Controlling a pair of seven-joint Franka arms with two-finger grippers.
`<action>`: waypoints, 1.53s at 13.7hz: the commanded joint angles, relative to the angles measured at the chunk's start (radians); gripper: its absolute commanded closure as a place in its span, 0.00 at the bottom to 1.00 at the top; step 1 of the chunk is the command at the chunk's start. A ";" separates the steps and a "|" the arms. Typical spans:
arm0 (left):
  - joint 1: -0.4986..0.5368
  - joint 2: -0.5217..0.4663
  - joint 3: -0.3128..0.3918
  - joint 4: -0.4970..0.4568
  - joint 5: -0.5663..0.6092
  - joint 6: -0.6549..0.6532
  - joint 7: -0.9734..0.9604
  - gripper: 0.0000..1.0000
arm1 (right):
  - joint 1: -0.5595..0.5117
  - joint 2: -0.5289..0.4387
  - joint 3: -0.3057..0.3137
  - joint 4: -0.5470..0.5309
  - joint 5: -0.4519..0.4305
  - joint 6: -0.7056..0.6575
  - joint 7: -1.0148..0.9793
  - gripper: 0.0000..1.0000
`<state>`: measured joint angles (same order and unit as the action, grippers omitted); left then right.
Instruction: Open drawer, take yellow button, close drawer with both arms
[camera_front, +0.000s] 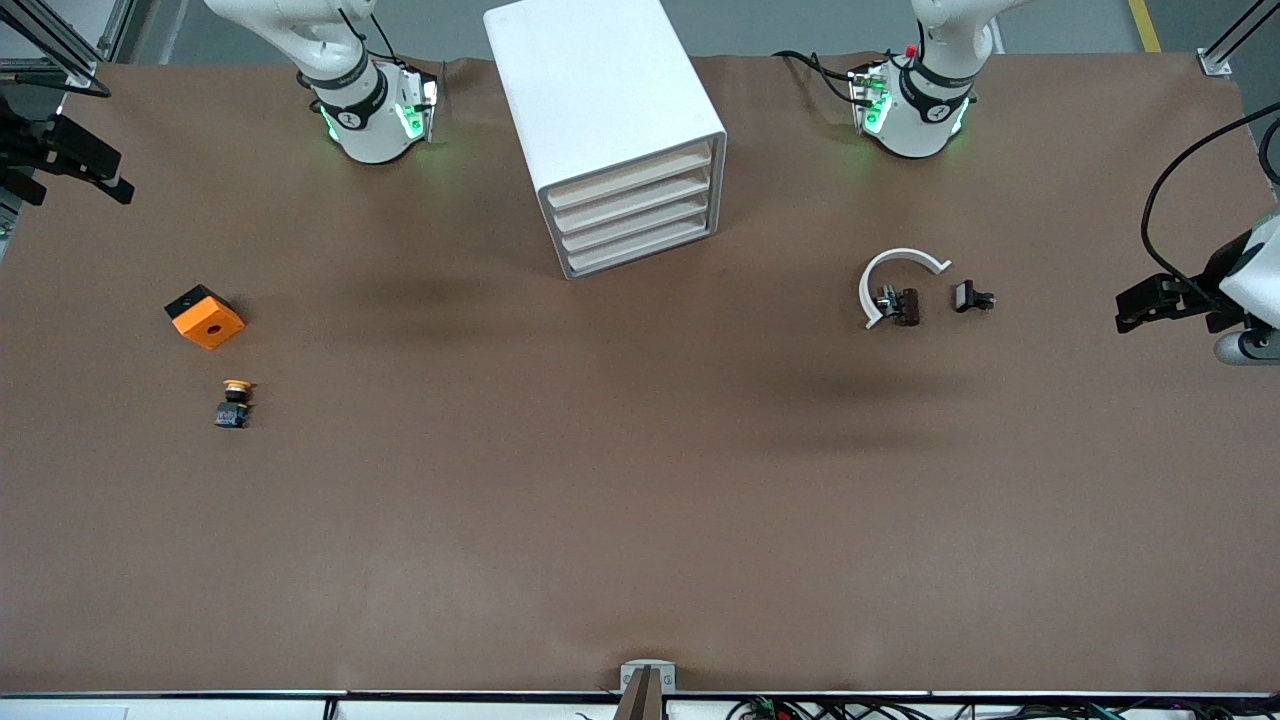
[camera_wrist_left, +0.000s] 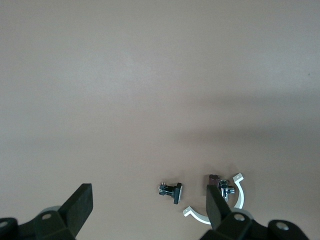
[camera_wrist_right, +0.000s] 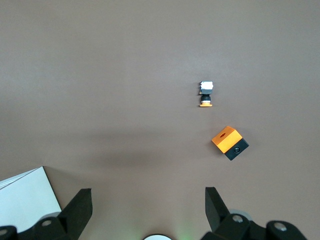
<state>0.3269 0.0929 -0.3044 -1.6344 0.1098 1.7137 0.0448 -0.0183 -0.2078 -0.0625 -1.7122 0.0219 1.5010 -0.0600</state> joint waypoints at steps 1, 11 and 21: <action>-0.135 -0.033 0.137 -0.024 -0.024 -0.002 0.004 0.00 | -0.012 -0.010 0.007 0.000 -0.002 -0.010 -0.003 0.00; -0.322 -0.027 0.297 -0.016 -0.024 0.004 -0.026 0.00 | -0.011 0.004 0.007 0.037 -0.002 -0.011 -0.003 0.00; -0.347 -0.065 0.309 0.008 -0.048 -0.003 -0.034 0.00 | -0.012 0.021 0.007 0.046 0.001 -0.018 0.000 0.00</action>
<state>-0.0068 0.0737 0.0014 -1.6217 0.0891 1.7165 0.0187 -0.0184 -0.1979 -0.0626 -1.6917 0.0218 1.5008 -0.0600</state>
